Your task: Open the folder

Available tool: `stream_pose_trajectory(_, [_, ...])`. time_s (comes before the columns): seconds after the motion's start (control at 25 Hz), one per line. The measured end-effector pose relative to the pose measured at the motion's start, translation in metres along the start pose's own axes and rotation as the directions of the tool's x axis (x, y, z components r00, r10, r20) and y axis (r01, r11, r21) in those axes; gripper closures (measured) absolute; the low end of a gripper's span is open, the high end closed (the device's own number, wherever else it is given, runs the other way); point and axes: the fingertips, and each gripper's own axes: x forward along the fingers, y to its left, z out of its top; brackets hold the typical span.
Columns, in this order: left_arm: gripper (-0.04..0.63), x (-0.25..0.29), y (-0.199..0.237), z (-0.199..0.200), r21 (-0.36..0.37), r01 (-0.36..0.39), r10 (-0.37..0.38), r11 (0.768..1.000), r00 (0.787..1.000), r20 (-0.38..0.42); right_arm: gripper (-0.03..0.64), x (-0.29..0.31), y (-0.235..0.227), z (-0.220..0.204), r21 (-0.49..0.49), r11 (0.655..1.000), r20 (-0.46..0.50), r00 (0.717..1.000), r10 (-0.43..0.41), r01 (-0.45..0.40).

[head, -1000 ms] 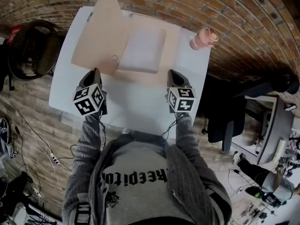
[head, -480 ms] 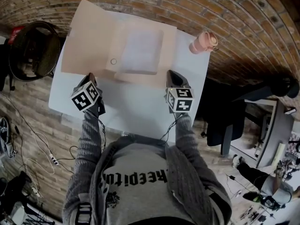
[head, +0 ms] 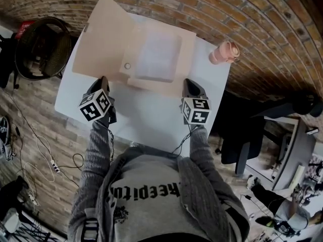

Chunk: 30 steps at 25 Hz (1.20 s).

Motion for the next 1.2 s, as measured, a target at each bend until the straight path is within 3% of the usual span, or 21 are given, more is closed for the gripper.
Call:
stream_pose_trajectory(0.36, [0.579, -0.023, -0.028, 0.022, 0.119, 0.046, -0.054, 0.992, 0.996, 0.065, 0.614, -0.006, 0.009, 0.004, -0.018, 1.0, 0.007, 1.0, 0.018, -0.018])
stream_pose_trajectory(0.56, [0.488, -0.033, -0.044, 0.025, 0.18, 0.103, -0.119, 0.978, 0.99, 0.081, 0.614, -0.018, 0.015, 0.015, 0.003, 1.0, 0.059, 0.998, 0.029, -0.029])
stream_pose_trajectory(0.68, [0.476, -0.043, -0.052, 0.024, 0.207, 0.133, -0.155, 0.969, 0.983, 0.095, 0.614, -0.03, 0.02, 0.023, 0.017, 0.999, 0.098, 0.995, 0.034, -0.036])
stream_pose_trajectory(0.84, [0.492, -0.064, -0.058, 0.024, 0.235, 0.134, -0.168, 0.963, 0.977, 0.131, 0.612, -0.05, 0.028, 0.034, 0.026, 0.999, 0.151, 0.988, 0.043, -0.047])
stream_pose_trajectory(0.92, [0.566, -0.075, -0.058, 0.024, 0.247, 0.121, -0.162, 0.961, 0.975, 0.154, 0.614, -0.061, 0.034, 0.039, 0.017, 0.999, 0.175, 0.983, 0.047, -0.051])
stream_pose_trajectory(1.2, [0.581, -0.123, -0.068, 0.034, 0.288, 0.132, -0.205, 0.948, 0.949, 0.239, 0.612, -0.104, 0.057, 0.053, -0.018, 0.998, 0.255, 0.965, 0.055, -0.053])
